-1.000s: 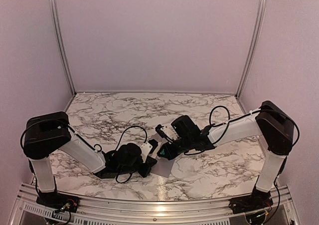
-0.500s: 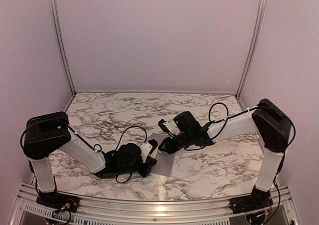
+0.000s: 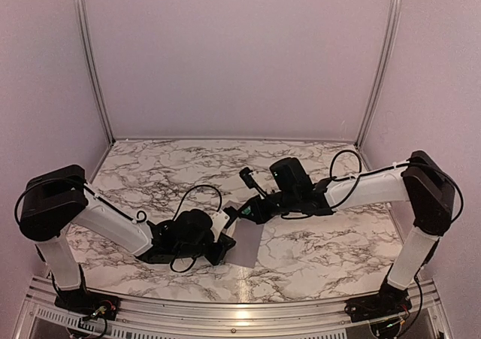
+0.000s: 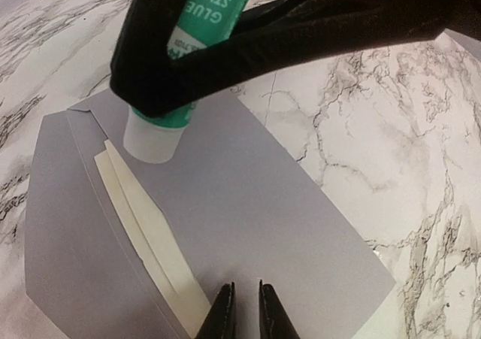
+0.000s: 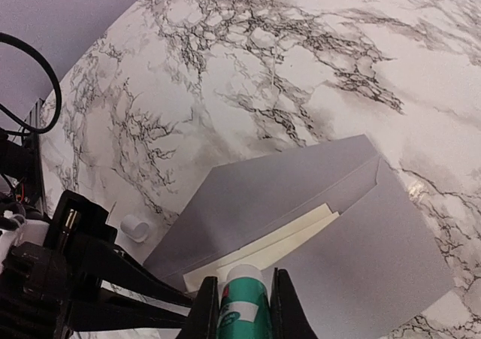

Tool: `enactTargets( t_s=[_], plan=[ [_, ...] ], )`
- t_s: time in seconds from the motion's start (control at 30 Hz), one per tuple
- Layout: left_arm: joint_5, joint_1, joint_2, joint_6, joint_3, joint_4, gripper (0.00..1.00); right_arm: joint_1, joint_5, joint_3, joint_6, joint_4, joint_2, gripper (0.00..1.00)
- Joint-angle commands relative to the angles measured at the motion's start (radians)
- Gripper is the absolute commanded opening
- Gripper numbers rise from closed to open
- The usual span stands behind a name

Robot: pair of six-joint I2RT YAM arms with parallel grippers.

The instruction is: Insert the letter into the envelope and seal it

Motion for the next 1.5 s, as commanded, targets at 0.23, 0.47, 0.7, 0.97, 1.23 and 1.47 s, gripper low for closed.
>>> enactTargets(
  t_s=[0.23, 0.47, 0.7, 0.97, 1.23, 1.47],
  plan=[
    [-0.015, 0.003, -0.263, -0.002, 0.045, -0.205, 0.47, -0.009, -0.073, -0.089, 0.026, 0.135, -0.186, 0.00],
    [-0.119, -0.001, -0.464, -0.120, -0.083, -0.456, 0.59, 0.026, -0.068, -0.097, 0.017, 0.132, -0.210, 0.00],
    [-0.137, -0.002, -0.507, -0.169, -0.213, -0.489, 0.57, 0.055, -0.070, -0.103, 0.016, 0.148, -0.179, 0.00],
    [-0.140, -0.001, -0.369, -0.068, -0.197, -0.421, 0.49, 0.068, -0.064, -0.125, 0.016, 0.155, -0.183, 0.00],
    [-0.146, 0.001, -0.256, 0.021, -0.148, -0.372, 0.41, 0.067, -0.061, -0.161, 0.008, 0.160, -0.221, 0.00],
    [-0.143, 0.002, -0.259, 0.037, -0.148, -0.362, 0.26, 0.068, -0.061, -0.170, 0.005, 0.158, -0.232, 0.00]
  ],
)
